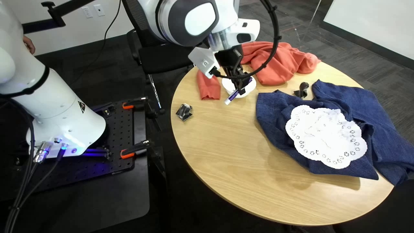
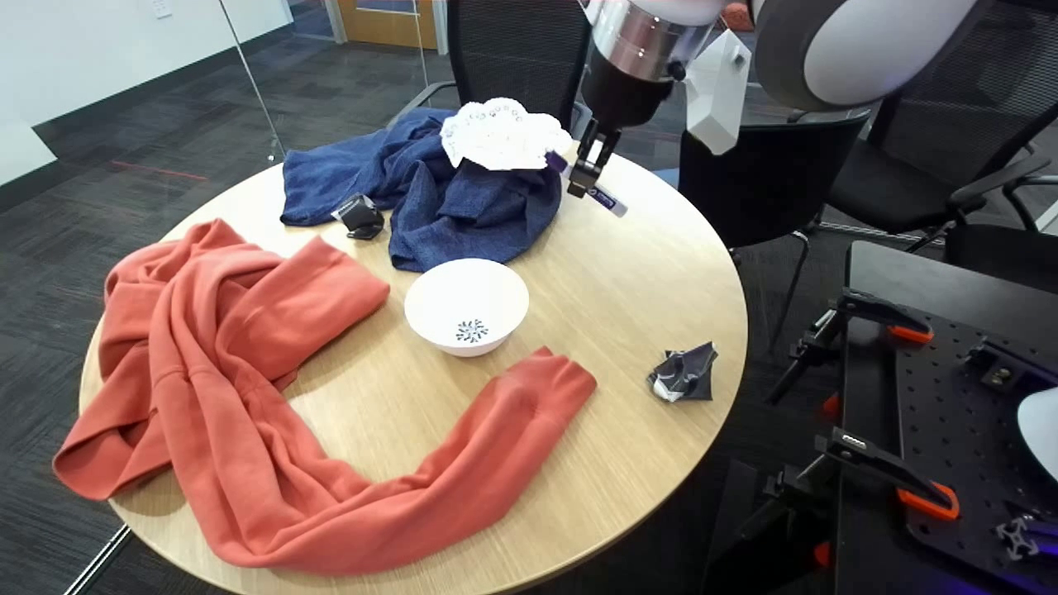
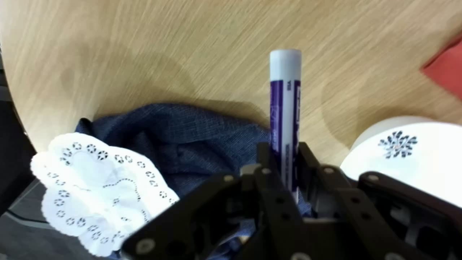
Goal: Take the marker out of the white bowl
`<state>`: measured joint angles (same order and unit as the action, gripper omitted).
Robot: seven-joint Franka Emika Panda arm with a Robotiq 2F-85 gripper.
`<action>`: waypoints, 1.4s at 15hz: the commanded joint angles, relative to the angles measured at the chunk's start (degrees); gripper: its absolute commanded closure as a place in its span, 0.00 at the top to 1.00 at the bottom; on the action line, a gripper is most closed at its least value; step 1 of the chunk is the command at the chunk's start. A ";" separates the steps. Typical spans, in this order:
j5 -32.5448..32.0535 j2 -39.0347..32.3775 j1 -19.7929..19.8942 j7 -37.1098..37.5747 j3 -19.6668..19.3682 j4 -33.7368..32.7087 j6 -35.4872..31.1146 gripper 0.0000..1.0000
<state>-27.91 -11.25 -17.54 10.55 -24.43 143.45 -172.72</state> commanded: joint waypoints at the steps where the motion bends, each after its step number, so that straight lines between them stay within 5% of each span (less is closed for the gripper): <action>1: 0.98 -0.24 3.64 -11.25 3.96 2.35 1.47 0.05; 6: -0.86 -1.55 6.12 -23.74 5.73 2.06 5.62 0.05; 11: -5.58 -3.67 13.25 -29.62 11.40 -0.17 13.59 0.05; 21: -7.01 -13.37 16.91 -29.50 13.87 -5.16 12.43 0.05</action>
<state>-33.87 -21.82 -1.97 -19.20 -11.67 140.64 -160.12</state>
